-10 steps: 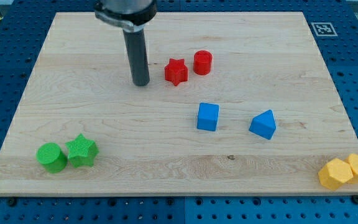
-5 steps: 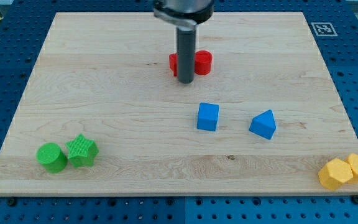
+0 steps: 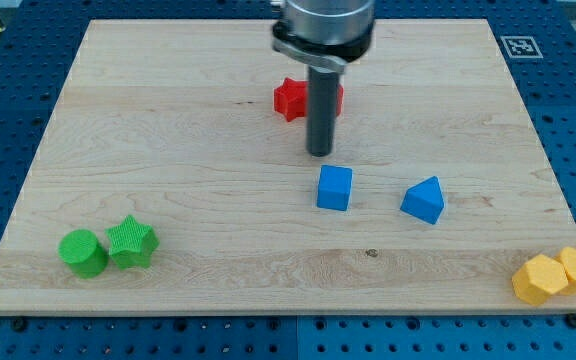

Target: Move the red star left to the red circle

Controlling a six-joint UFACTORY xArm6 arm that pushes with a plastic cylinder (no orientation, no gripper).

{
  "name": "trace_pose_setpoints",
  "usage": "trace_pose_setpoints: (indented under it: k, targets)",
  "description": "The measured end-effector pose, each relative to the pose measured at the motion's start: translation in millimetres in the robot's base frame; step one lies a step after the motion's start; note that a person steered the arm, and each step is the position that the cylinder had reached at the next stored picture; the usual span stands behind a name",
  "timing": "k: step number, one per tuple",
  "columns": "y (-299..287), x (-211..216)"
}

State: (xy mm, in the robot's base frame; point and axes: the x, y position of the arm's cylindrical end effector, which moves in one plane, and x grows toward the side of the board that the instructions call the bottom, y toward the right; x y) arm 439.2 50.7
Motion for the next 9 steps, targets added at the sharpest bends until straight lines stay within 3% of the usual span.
trace_pose_setpoints:
  k: [2,3,4,6,7,8,9]
  targets:
    - [132,-8]
    - [135,-45]
    - [83,-73]
    - [-83,-81]
    - [-121,-82]
    - [-109,-94]
    - [-111,-78]
